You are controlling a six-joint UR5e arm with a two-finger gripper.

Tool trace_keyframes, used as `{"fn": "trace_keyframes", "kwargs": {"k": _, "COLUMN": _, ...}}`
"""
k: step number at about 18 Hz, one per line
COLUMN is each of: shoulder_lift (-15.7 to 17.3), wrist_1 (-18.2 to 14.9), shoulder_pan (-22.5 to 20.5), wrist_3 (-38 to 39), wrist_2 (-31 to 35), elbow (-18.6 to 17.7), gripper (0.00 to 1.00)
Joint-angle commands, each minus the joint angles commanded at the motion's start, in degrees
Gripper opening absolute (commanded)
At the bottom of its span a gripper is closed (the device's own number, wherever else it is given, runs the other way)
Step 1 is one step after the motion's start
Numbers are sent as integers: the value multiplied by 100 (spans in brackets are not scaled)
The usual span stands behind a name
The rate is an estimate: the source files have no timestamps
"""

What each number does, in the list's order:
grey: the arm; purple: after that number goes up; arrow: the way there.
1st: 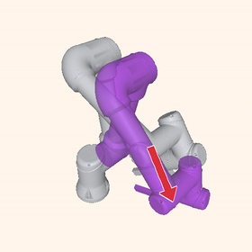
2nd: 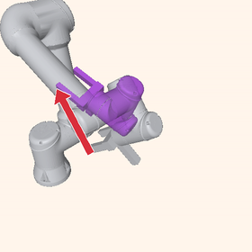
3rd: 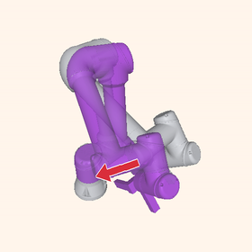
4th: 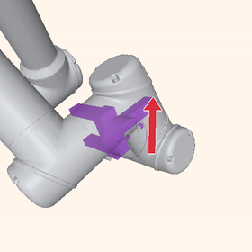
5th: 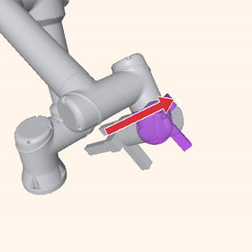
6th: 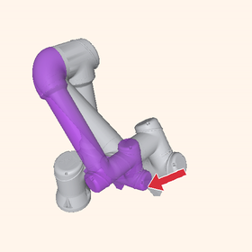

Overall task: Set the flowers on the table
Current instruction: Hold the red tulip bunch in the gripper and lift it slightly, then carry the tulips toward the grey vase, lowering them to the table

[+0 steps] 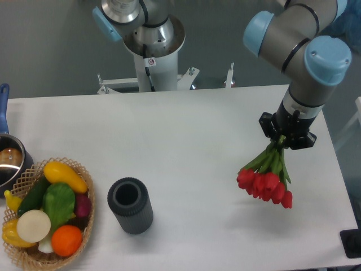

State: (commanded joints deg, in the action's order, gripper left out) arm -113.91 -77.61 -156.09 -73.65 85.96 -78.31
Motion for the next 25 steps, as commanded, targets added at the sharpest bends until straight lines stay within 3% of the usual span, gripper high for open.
{"fn": "trace_keyframes", "kwargs": {"k": 4, "shoulder_lift": -96, "wrist_1": 35, "shoulder_pan": 61, "wrist_3": 87, "wrist_2": 0, "elbow": -35, "gripper": 0}}
{"fn": "trace_keyframes", "kwargs": {"k": 8, "shoulder_lift": -237, "wrist_1": 491, "shoulder_pan": 263, "wrist_3": 430, "wrist_2": -9, "elbow": -114, "gripper": 0}}
{"fn": "trace_keyframes", "kwargs": {"k": 16, "shoulder_lift": -290, "wrist_1": 1440, "shoulder_pan": 747, "wrist_3": 1290, "wrist_2": -245, "elbow": -913, "gripper": 0}}
{"fn": "trace_keyframes", "kwargs": {"k": 19, "shoulder_lift": -203, "wrist_1": 1547, "shoulder_pan": 808, "wrist_3": 1459, "wrist_2": -545, "elbow": -1273, "gripper": 1}}
{"fn": "trace_keyframes", "kwargs": {"k": 24, "shoulder_lift": -167, "wrist_1": 1556, "shoulder_pan": 949, "wrist_3": 1468, "wrist_2": -607, "elbow": -1459, "gripper": 10}}
{"fn": "trace_keyframes", "kwargs": {"k": 25, "shoulder_lift": -167, "wrist_1": 1556, "shoulder_pan": 941, "wrist_3": 1459, "wrist_2": -607, "elbow": -1459, "gripper": 22}}
